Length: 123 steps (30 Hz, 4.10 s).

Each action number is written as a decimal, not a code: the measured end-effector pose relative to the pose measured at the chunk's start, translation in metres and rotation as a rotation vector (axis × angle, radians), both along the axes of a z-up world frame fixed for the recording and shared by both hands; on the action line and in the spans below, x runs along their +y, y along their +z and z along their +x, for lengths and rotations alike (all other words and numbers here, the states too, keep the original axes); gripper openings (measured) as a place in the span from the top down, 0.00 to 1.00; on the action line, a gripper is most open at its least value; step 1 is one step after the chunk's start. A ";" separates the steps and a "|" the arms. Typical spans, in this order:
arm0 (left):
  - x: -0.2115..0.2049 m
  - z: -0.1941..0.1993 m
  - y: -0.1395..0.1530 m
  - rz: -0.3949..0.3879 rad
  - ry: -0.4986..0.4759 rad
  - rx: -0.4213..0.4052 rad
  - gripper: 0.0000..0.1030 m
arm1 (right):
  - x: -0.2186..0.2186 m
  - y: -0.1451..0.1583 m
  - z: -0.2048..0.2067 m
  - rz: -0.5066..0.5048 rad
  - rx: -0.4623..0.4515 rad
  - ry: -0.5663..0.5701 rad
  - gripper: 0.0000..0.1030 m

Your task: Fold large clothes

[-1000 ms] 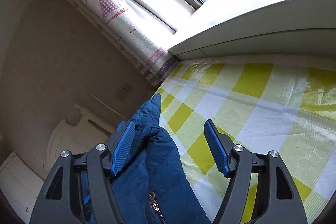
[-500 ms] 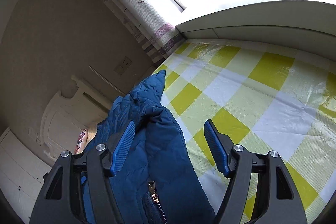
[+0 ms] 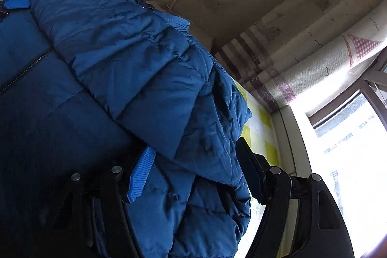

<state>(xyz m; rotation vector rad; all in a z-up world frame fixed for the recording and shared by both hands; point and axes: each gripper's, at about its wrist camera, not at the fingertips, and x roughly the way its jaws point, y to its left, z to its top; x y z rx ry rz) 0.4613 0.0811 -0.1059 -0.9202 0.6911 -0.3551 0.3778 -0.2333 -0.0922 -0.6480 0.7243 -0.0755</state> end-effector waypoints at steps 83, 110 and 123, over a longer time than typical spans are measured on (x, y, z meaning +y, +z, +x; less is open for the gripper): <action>-0.041 0.006 0.029 0.820 -0.058 0.092 0.03 | -0.089 0.032 0.138 0.660 0.211 -0.292 0.62; -0.038 0.008 0.030 0.776 -0.049 0.075 0.03 | 0.018 0.050 0.040 0.688 0.127 -0.100 0.18; 0.166 -0.081 0.058 -0.024 0.485 -0.094 0.05 | 0.044 0.014 0.024 0.596 0.138 -0.081 0.15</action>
